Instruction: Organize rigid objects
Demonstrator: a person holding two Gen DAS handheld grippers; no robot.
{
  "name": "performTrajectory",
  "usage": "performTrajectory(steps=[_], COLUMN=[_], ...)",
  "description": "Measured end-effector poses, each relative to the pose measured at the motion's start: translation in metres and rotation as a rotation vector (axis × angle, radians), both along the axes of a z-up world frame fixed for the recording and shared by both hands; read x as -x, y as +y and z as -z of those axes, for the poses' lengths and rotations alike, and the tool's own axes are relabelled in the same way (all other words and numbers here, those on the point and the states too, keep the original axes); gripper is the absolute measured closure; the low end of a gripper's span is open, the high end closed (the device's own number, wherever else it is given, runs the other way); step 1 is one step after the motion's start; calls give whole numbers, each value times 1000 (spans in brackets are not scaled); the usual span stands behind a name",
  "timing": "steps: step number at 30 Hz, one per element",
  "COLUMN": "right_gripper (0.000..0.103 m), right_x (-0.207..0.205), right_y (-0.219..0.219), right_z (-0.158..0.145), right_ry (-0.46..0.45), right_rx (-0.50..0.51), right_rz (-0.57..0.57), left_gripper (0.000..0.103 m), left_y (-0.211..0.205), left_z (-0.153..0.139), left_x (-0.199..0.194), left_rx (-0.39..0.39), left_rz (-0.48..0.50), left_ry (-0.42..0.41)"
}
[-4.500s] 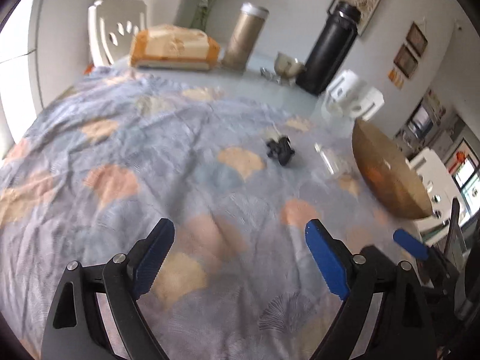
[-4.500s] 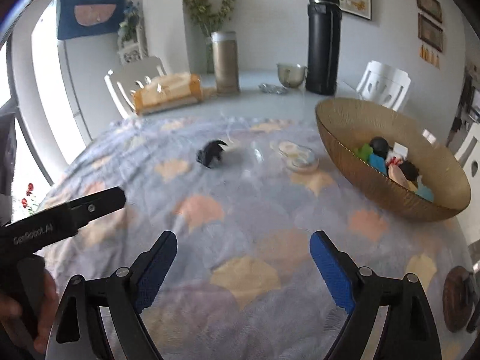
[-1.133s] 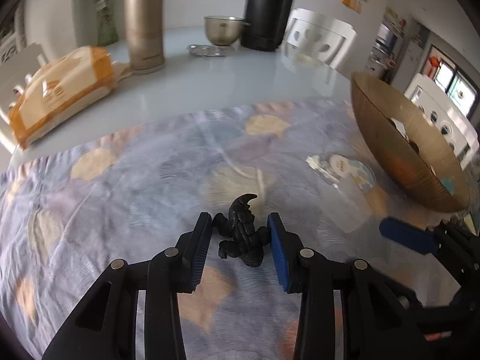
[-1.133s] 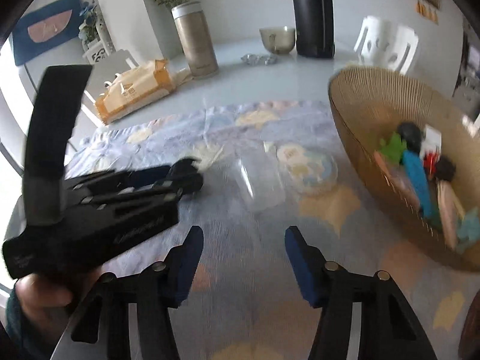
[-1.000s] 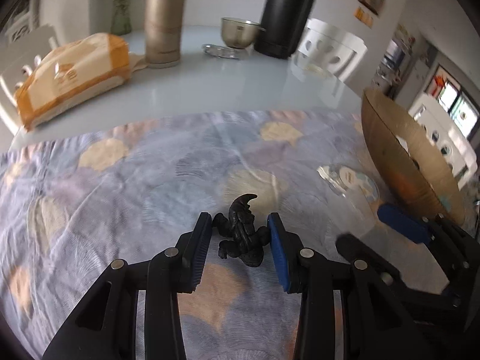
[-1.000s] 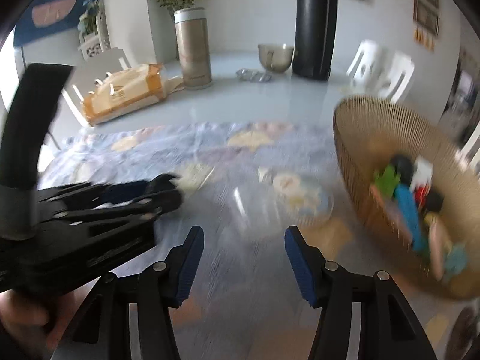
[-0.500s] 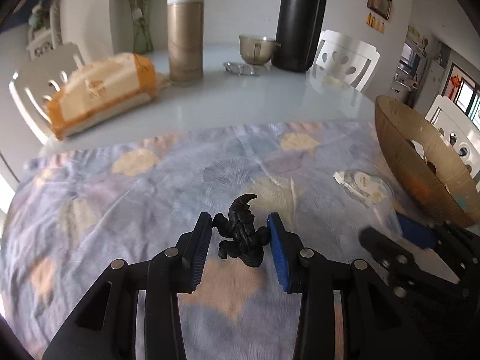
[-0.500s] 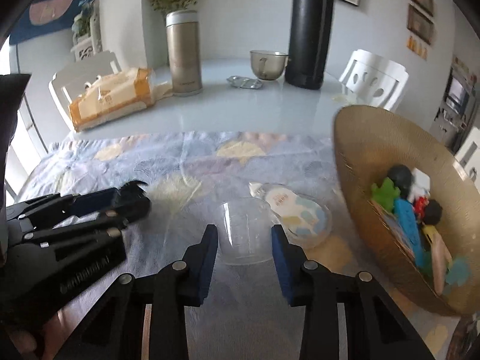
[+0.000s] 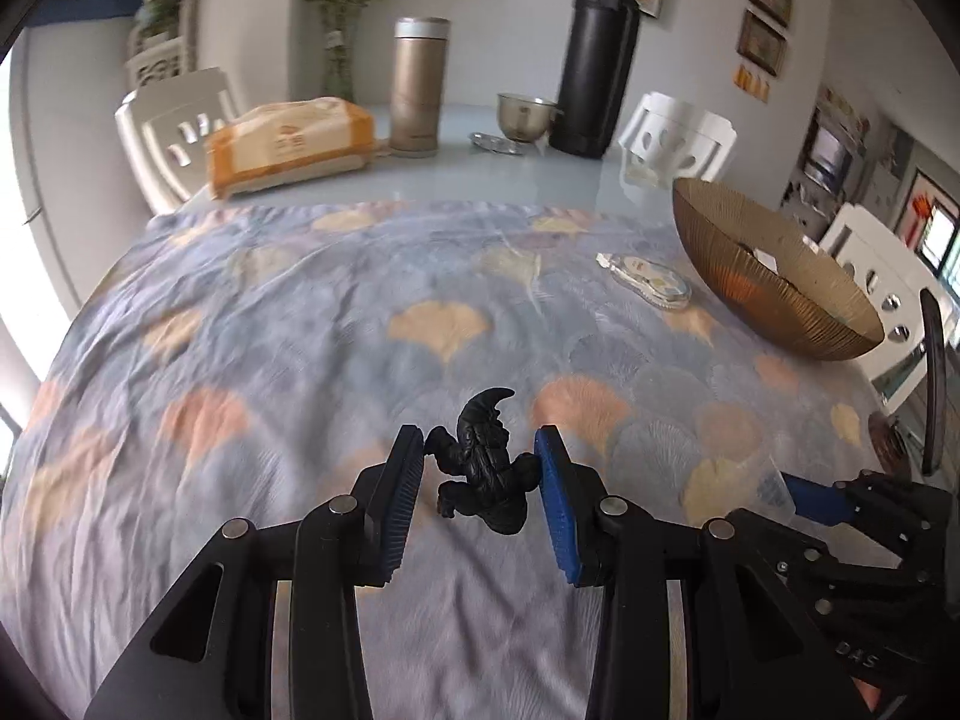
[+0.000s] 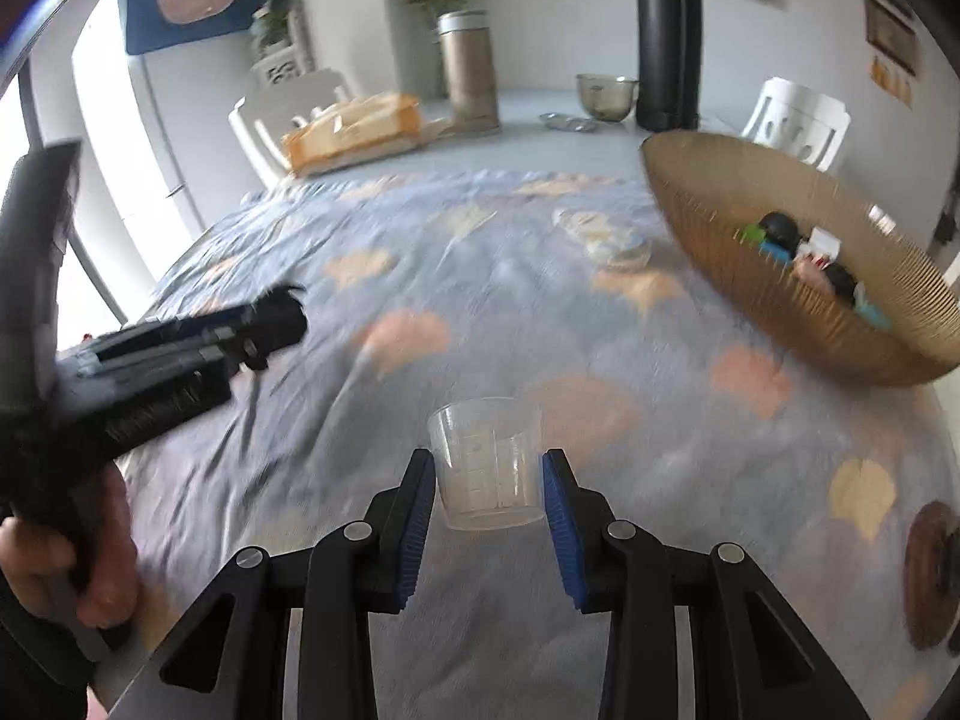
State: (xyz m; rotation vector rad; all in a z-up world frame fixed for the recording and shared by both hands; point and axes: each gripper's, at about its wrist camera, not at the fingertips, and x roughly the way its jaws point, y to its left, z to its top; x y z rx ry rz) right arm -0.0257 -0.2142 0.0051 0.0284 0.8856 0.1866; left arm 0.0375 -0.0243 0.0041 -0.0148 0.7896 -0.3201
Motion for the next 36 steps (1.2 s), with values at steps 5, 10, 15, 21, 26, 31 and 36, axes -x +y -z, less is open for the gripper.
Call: performTrajectory(steps=[5, 10, 15, 21, 26, 31, 36], right_gripper=[68, 46, 41, 41, 68, 68, 68], right_x=[1, -3, -4, -4, -1, 0, 2], right_y=[5, 3, -1, 2, 7, 10, 11], right_z=[3, 6, 6, 7, 6, 5, 4], right_ry=[-6, 26, 26, 23, 6, -1, -9], right_rx=[32, 16, 10, 35, 33, 42, 51], right_rz=[-31, -17, 17, 16, -21, -26, -30], left_gripper=[68, 68, 67, 67, 67, 67, 67], left_y=[16, 11, -4, -12, -14, -14, -15], left_z=[1, 4, 2, 1, 0, 0, 1], left_x=[2, 0, 10, 15, 15, 16, 15], left_rx=[39, 20, -46, -78, -87, -89, -92], left_rz=[-47, -29, 18, 53, 55, 53, 52], left_ry=[-9, -6, -51, -65, -69, -69, -66])
